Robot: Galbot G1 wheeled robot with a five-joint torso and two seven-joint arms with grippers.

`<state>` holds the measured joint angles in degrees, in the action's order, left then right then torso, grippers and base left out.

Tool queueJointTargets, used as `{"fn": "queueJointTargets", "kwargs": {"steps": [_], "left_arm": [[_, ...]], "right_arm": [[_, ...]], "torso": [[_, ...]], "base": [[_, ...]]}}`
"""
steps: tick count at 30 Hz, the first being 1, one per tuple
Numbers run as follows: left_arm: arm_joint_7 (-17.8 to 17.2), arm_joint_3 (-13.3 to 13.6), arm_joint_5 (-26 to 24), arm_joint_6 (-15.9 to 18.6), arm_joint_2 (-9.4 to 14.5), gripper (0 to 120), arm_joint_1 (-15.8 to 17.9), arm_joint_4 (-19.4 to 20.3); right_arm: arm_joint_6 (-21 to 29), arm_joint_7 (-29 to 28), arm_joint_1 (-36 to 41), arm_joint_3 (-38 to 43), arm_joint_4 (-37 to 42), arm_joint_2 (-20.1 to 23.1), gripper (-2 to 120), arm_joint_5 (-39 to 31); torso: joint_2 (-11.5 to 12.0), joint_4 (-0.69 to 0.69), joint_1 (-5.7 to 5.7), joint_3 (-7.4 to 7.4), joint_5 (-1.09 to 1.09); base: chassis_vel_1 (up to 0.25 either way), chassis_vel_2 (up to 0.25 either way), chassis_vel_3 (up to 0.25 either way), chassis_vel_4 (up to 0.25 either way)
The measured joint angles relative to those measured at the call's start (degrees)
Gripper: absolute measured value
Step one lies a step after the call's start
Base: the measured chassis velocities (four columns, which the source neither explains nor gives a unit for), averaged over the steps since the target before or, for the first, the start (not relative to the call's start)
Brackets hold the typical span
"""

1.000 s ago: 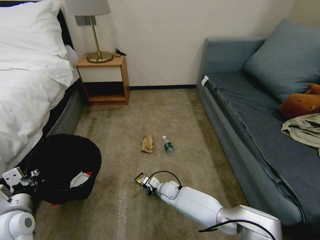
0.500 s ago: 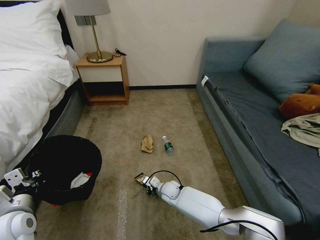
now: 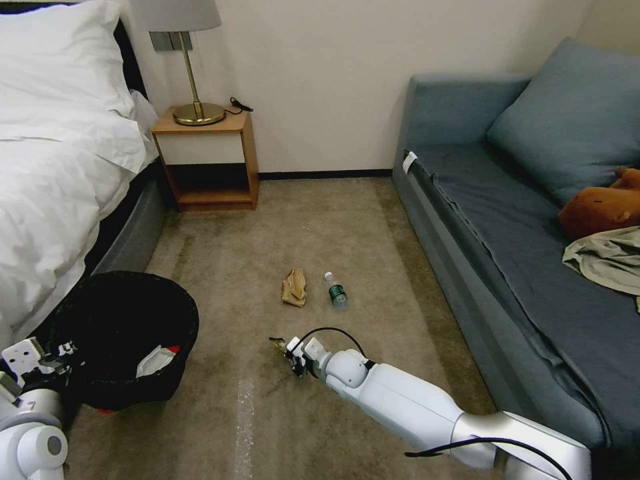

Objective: Pick up the trash bin, then pick up the garbage on the floor and place it into the trash bin.

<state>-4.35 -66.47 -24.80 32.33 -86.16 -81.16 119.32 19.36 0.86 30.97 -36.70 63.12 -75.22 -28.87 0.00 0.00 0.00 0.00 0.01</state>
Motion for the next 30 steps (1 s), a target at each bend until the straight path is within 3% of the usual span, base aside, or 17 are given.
{"fn": "queueJointTargets", "kwargs": {"steps": [16, 20, 28, 30], "left_arm": [[0.51, 2.81, 0.18, -2.26, 0.49, 4, 0.26, -3.03], [0.57, 4.54, 0.44, -2.67, 0.23, 4, 0.77, -3.89], [0.56, 6.04, 0.73, -2.8, 0.63, 4, 1.43, -4.77], [0.47, 7.14, 0.77, -2.66, 1.3, 4, 1.76, -4.84]], "right_arm": [[1.52, -1.17, 1.64, 12.22, 9.49, 3.5, 0, -1.72], [1.1, -1.42, 2.71, 15.19, 12.51, 4.24, 0, -1.33], [1.8, -2.8, 2.91, 16.93, 20.7, 6.26, 0, -4.96], [3.19, -4.2, 1.77, 16.82, 26.97, 6.76, 0, -9.85]], "torso": [[0.0, 0.0, 0.0, 0.0, 0.0], [0.0, 0.0, 0.0, 0.0, 0.0], [-0.01, 0.0, 0.0, 0.0, -0.01], [-0.01, 0.0, 0.0, 0.0, -0.01]], "base": [[0.0, 0.0, 0.0, 0.0], [0.0, 0.0, 0.0, 0.0], [0.0, 0.0, 0.0, 0.0], [0.0, 0.0, 0.0, 0.0]]}}
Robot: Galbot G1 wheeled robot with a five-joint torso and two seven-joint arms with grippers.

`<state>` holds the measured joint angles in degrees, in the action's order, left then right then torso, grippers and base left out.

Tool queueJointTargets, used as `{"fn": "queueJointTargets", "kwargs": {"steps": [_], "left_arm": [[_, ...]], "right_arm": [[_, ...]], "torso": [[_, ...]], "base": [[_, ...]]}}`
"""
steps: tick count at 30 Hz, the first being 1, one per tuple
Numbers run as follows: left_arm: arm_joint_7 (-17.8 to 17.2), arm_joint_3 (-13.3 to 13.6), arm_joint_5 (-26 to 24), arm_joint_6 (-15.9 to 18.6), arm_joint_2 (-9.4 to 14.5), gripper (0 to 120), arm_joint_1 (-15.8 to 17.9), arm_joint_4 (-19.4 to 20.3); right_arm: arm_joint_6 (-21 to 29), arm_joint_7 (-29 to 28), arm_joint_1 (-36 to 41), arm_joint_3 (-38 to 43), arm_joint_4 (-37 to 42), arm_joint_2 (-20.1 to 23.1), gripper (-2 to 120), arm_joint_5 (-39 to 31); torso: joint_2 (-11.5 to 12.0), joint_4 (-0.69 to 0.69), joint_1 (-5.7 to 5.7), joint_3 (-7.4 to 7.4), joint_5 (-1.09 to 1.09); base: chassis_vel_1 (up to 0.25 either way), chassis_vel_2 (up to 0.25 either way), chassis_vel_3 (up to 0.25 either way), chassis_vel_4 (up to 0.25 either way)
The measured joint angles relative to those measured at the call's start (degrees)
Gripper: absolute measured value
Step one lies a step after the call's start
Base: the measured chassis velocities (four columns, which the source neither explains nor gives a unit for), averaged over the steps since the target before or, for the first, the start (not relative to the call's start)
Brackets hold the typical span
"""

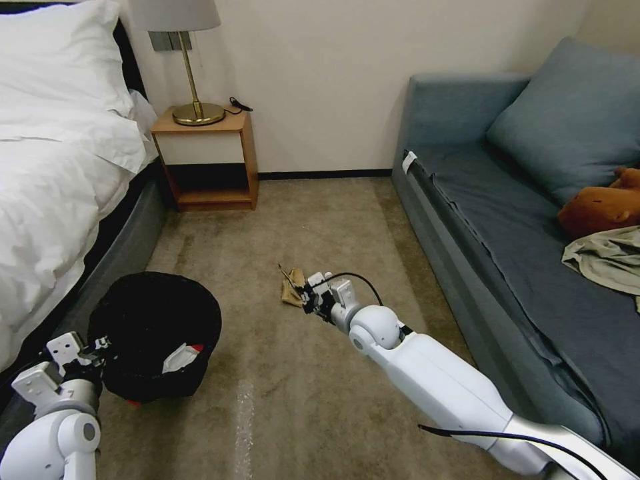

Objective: Pick up the trash bin, then pick up the garbage on the floor and place it into the trash bin.

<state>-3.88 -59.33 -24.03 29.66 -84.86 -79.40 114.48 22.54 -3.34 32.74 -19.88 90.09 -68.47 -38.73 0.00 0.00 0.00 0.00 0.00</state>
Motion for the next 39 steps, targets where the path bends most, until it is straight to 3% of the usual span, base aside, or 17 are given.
{"fn": "queueJointTargets", "kwargs": {"steps": [10, 18, 27, 34, 36, 38, 39], "left_arm": [[-0.01, 3.47, 0.87, 0.88, 0.65, 4, 0.72, 0.06], [0.01, 6.25, 2.48, 1.06, 0.19, 4, 1.74, 0.06], [-0.08, 8.11, 3.61, 1.34, -0.18, 4, 2.14, 0.2], [-0.05, 8.2, 3.66, 1.26, -0.45, 4, 1.89, 0.32], [-0.05, 8.17, 3.64, 1.25, -0.45, 4, 1.89, 0.38], [-0.04, 7.92, 3.42, 1.21, -0.42, 4, 1.9, 0.46], [-0.04, 7.92, 3.42, 1.21, -0.42, 4, 1.9, 0.46]], "right_arm": [[1.24, -2.48, -4.47, -3.66, 8.39, -2.54, 0, -11.15], [-0.92, -3.08, -9.04, -8.07, 7.54, -5.41, 0, -18.3], [-4.46, -3.79, -9.42, -12.85, -1.5, -10.72, 0, -17.04], [-4.93, -3.81, -8.02, -13.75, -4.59, -12.15, 1, -14.74], [-4.94, -3.88, -7.76, -13.81, -4.81, -12.25, 4, -14.53], [-5.01, -4.54, -6.67, -14.29, -5.28, -12.69, 19, -13.49], [-5.01, -4.54, -6.67, -14.29, -5.28, -12.69, 19, -13.49]], "torso": [[0.0, 0.0, 0.0, 0.0, 0.0], [0.0, 0.0, 0.0, 0.0, -0.01], [0.0, 0.0, 0.0, 0.0, -0.01], [0.0, 0.0, 0.0, 0.0, 0.0], [0.0, 0.0, 0.0, 0.0, 0.0], [0.0, 0.0, 0.0, 0.0, 0.0], [0.0, 0.0, 0.0, 0.0, 0.0]], "base": [[0.0, 0.0, 0.0, 0.0], [0.0, 0.0, 0.0, 0.0], [0.0, 0.0, 0.0, 0.0], [0.0, 0.0, 0.0, 0.0], [0.0, 0.0, 0.0, 0.0], [0.0, 0.0, 0.0, 0.0], [0.0, 0.0, 0.0, 0.0]]}}
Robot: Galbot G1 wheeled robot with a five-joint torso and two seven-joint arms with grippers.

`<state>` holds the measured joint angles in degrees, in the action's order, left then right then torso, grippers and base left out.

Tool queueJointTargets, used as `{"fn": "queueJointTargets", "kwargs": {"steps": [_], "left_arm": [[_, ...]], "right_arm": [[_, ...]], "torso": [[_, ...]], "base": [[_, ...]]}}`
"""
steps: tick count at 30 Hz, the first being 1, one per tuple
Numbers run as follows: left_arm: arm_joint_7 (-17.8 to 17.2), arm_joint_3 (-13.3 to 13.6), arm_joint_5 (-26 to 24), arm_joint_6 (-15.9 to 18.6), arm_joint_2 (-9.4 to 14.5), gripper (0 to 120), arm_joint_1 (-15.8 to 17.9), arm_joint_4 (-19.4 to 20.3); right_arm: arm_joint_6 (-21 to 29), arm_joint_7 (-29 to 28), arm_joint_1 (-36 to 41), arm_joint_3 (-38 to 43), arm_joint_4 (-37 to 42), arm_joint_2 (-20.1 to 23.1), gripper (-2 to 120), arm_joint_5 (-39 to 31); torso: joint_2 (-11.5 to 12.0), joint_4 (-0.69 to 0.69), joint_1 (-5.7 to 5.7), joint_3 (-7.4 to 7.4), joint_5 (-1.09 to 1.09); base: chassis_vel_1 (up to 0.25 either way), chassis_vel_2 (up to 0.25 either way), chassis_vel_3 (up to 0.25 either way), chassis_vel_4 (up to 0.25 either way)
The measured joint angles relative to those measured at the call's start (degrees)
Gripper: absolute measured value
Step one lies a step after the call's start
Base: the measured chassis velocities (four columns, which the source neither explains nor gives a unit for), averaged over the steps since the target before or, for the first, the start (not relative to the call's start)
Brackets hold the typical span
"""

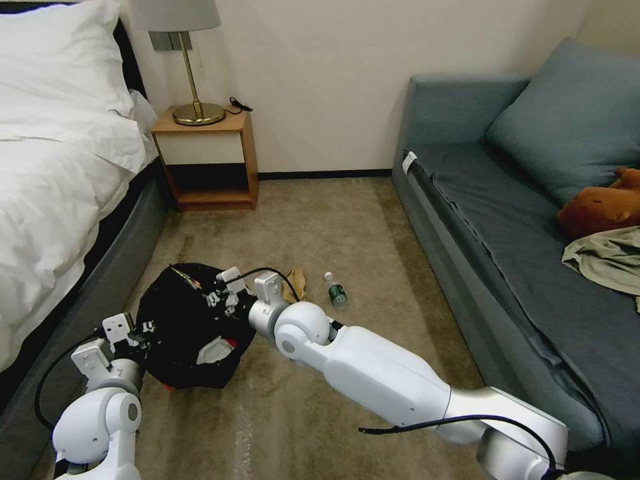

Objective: Pick up the trash bin, then pick up the garbage on the floor and place it into the trash bin.

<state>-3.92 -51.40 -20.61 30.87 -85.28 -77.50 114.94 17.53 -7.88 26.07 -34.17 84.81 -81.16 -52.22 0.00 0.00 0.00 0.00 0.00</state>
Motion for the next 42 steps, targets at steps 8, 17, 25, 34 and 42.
{"fn": "queueJointTargets", "kwargs": {"steps": [8, 17, 25, 34, 42], "left_arm": [[0.0, -0.04, -0.03, -0.26, -0.18, 4, 0.05, -0.31], [-0.21, -1.56, -2.09, 0.47, 0.84, 4, 0.5, -0.59], [-0.54, -3.93, -4.83, 1.44, 2.57, 4, 0.92, -0.56], [0.04, -6.44, -7.65, 1.52, 5.6, 4, 0.27, -1.52], [0.56, -8.19, -9.31, 1.4, 9.3, 4, 0.31, -3.27]], "right_arm": [[0.01, -1.13, 0.71, -0.32, 0.41, -0.47, 51, 1.11], [-0.07, -1.16, 0.86, 1.17, -0.58, 1.61, 79, 5.91], [-1.14, -3.85, 1.97, 8.01, -8.58, 1.26, 99, 12.8], [-4.02, -4.84, 3.07, 18.52, -20.45, -0.1, 100, 19.08], [-4.51, -5.25, 8.02, 24.24, -22.94, -1.55, 100, 24.03]], "torso": [[0.0, -0.01, 0.0, 0.0, 0.0], [0.0, 0.0, 0.0, 0.0, 0.0], [0.0, -0.01, 0.0, 0.0, 0.0], [0.0, 0.0, 0.0, 0.0, 0.0], [0.0, 0.0, 0.0, 0.0, 0.0]], "base": [[0.0, 0.0, 0.0, 0.0], [0.0, 0.0, 0.0, 0.0], [0.0, 0.0, 0.0, 0.0], [0.0, 0.0, 0.0, 0.0], [0.0, 0.0, 0.0, 0.0]]}}
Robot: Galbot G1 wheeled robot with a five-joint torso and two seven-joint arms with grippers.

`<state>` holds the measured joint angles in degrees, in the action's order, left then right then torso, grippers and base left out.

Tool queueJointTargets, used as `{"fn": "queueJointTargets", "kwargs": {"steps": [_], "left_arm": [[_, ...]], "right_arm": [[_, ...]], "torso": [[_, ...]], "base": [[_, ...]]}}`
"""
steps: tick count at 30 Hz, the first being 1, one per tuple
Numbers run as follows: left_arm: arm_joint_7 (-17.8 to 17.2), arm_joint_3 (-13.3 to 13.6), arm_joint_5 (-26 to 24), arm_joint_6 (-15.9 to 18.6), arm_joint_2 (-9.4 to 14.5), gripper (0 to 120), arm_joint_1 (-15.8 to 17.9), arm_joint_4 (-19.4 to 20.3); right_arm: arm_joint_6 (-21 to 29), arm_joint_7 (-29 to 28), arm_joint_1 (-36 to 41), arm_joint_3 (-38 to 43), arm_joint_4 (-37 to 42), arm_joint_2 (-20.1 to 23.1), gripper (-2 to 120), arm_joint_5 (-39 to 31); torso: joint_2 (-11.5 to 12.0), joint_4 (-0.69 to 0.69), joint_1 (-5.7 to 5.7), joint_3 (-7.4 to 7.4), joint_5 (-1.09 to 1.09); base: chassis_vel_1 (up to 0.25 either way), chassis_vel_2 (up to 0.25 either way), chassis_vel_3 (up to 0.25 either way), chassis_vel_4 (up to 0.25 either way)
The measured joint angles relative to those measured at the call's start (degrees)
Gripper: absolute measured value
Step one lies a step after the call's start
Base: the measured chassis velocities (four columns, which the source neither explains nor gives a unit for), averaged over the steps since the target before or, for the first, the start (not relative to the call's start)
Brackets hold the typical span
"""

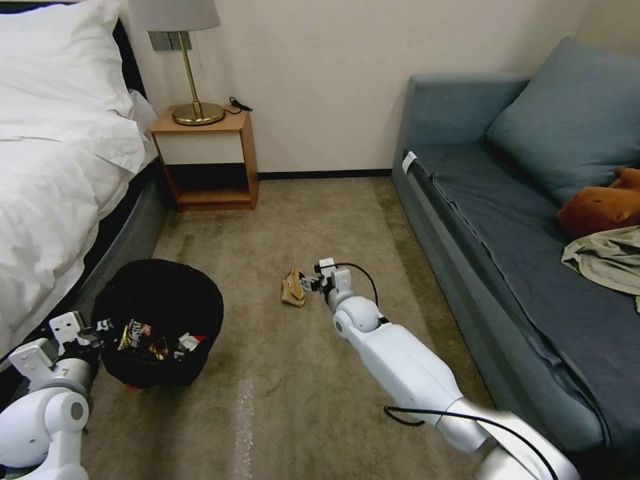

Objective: Pick up the trash bin, then pick up the garbage on the floor and place it into the trash bin.

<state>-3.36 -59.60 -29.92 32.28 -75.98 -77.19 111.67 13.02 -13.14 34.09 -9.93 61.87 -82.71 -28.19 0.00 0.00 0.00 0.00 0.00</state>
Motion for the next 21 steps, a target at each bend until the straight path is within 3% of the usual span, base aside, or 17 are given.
{"fn": "queueJointTargets", "kwargs": {"steps": [11, 21], "left_arm": [[0.11, -1.15, -1.47, -0.44, 3.17, 4, 0.27, -2.25], [0.42, -1.44, -1.47, -1.14, 2.89, 4, -0.24, -2.75]], "right_arm": [[-0.5, 1.01, 5.32, 2.51, 2.18, -0.82, 100, 2.56], [-3.0, 3.3, 6.2, 2.73, 0.78, -1.27, 100, 4.6]], "torso": [[0.0, -0.01, 0.0, 0.0, 0.0], [0.0, 0.0, 0.0, 0.0, -0.01]], "base": [[0.0, 0.0, 0.0, 0.0], [0.0, 0.0, 0.0, 0.0]]}}
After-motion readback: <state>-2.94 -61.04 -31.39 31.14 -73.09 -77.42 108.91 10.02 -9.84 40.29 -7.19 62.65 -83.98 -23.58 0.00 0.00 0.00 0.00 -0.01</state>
